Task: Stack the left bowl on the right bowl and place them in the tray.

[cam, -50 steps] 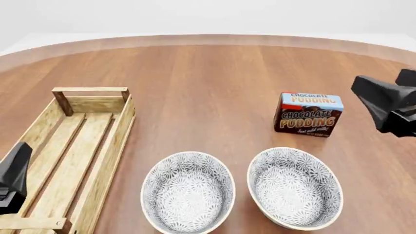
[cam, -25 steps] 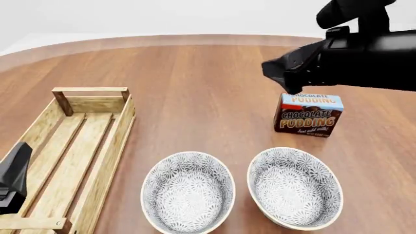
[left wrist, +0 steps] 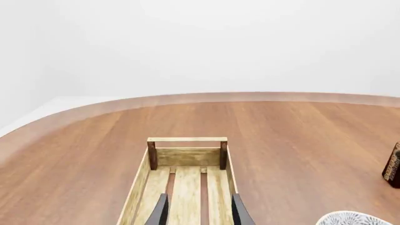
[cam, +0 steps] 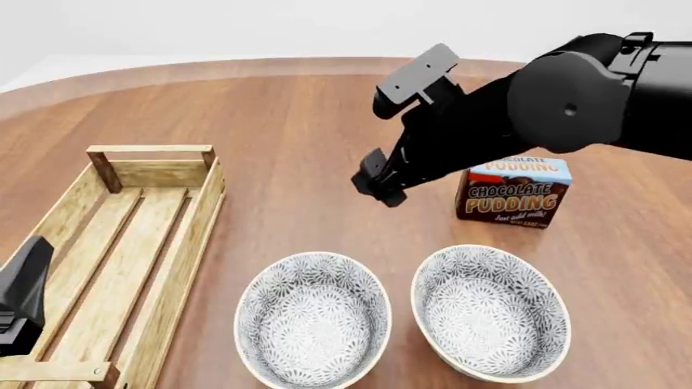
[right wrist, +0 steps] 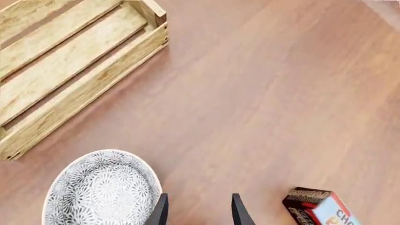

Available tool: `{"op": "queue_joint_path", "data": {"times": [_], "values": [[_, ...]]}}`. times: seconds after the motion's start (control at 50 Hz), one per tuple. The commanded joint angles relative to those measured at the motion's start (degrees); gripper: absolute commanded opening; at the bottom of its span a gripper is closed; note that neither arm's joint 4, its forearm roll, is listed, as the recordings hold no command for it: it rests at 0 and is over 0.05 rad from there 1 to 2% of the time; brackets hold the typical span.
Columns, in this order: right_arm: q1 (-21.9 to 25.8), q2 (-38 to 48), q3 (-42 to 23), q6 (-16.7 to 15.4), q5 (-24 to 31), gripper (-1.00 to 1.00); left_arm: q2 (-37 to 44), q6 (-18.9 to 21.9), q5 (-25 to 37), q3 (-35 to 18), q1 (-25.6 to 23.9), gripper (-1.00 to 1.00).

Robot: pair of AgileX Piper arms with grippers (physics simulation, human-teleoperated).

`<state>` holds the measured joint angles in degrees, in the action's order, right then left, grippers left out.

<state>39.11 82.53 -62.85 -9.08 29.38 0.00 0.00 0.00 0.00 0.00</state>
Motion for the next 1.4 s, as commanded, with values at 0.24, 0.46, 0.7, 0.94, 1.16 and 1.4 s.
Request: {"op": "queue_joint_path", "data": {"times": [0.24,0.46,0.7,0.94,1.16,1.4], "values": [[4.9,11.1,-4.6,1.5,1.9,1.0,0.0,0.0,0.0,0.0,0.0,1.0],[7.3,15.4,-3.8,3.4,-0.1,1.0,0.0,0.0,0.0,0.0,0.0,1.0],[8.4,18.7,-2.1,5.5,-2.9,1.0,0.0,0.0,0.0,0.0,0.0,1.0],[8.8,20.9,0.1,6.6,-5.2,1.0,0.0,0.0,0.0,0.0,0.0,1.0],[8.9,22.2,1.4,7.5,-6.9,1.0,0.0,0.0,0.0,0.0,0.0,1.0],[9.3,23.8,2.9,8.6,-9.2,1.0,0.0,0.0,0.0,0.0,0.0,1.0]]}}
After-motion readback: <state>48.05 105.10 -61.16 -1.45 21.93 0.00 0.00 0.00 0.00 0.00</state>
